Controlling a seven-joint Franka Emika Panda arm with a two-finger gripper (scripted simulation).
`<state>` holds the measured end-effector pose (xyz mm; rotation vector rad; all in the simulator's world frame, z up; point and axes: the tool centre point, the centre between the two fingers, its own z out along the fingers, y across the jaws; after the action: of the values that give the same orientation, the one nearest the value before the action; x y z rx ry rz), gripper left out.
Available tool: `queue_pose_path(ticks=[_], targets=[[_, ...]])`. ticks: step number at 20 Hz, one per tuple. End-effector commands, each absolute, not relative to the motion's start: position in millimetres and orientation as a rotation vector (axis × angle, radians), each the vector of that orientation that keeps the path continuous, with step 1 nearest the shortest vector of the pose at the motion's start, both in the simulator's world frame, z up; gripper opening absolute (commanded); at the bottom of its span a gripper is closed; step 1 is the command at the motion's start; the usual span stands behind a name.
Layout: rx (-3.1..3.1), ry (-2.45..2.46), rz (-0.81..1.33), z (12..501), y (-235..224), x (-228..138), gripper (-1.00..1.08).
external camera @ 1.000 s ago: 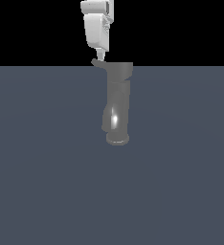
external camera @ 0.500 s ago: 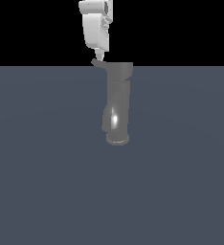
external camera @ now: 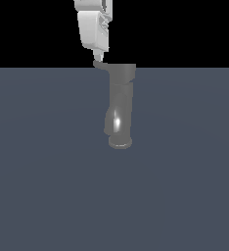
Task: Turn on the faucet by rotating a designated handle.
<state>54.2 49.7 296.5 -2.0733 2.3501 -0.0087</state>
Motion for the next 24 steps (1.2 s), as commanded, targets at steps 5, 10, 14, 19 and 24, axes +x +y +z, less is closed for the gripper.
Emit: queue_pose_path(ticks=[5,10,14,19,24], targets=[[-2.083,2.352,0.000,296,60,31,-1.00],[-2.078,2.347,-0.004,296,61,28,-1.00],[-2.079,2.348,-0.004,296,57,17,-1.00],[-2.080,2.349,-0.003,296,52,2,-1.00],[-2.080,2.350,-0.002,296,47,-12,-1.00]])
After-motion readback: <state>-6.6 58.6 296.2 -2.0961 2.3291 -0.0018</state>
